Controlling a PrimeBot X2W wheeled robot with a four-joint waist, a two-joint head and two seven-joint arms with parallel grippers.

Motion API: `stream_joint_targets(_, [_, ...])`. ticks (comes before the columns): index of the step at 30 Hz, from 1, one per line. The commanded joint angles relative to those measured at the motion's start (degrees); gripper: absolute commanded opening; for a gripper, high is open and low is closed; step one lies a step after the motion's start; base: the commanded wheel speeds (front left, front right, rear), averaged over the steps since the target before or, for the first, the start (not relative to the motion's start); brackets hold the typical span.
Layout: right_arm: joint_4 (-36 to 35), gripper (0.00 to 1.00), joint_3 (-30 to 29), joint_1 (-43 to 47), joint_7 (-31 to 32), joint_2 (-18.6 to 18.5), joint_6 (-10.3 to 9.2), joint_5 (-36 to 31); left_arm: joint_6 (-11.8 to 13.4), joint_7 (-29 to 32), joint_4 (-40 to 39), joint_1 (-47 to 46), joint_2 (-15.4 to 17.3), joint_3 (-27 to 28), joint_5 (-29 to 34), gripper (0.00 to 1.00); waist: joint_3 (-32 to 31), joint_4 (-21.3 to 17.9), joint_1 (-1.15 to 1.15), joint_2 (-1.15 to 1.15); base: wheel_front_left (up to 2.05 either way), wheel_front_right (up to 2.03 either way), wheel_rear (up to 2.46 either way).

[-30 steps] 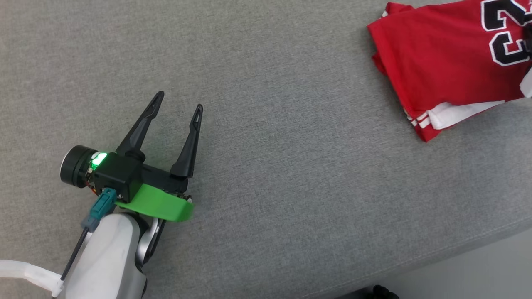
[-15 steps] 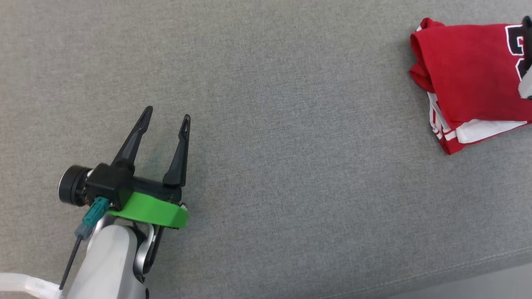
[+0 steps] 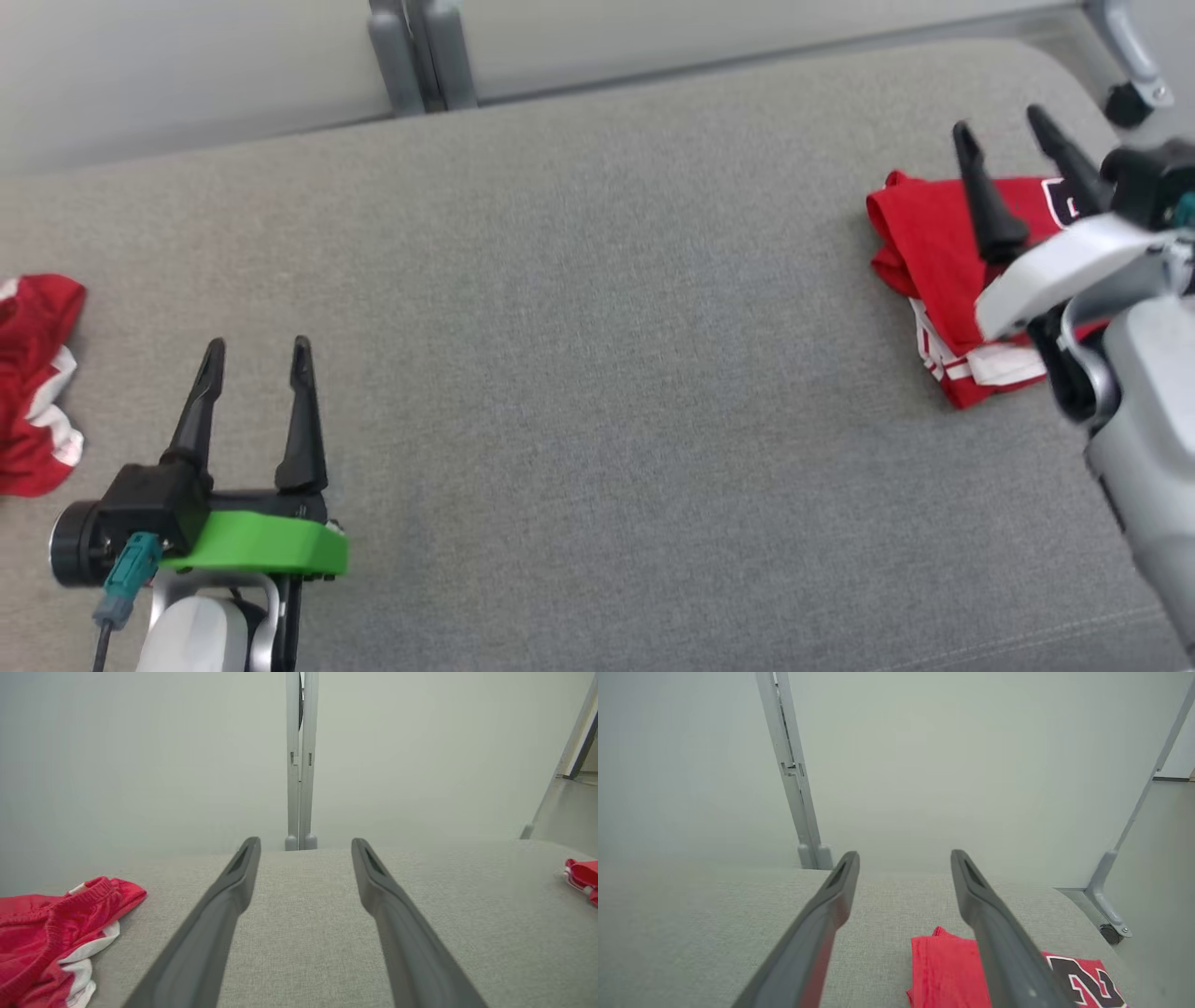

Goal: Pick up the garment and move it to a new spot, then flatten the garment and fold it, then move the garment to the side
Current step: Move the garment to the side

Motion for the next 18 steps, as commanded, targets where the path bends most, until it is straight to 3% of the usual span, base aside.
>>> stream_joint_targets(1, [-1.1,1.00,-0.7,3.2,-0.6,0.5,-0.08,0.0,0.7,-0.1,0.2,1.6,-0.2,0.6,-0.3,1.00,-5.9,1.6,0.00,0.00,0.00,0.00,0.00])
stream_joint_targets(10, [-7.9,1.00,-3.4,17.6,-3.0,6.0,-0.07,-0.1,3.1,-0.1,2.3,5.6,-1.7,2.9,0.3,1.00,-9.4,3.3,0.00,0.00,0.00,0.00,0.00])
stream_joint_targets(18, [-11.3,1.00,-5.4,25.2,-4.0,8.6,-0.07,-1.9,1.5,-0.2,4.7,8.0,-2.6,3.1,1.4,1.00,-10.0,4.0,0.00,0.00,0.00,0.00,0.00])
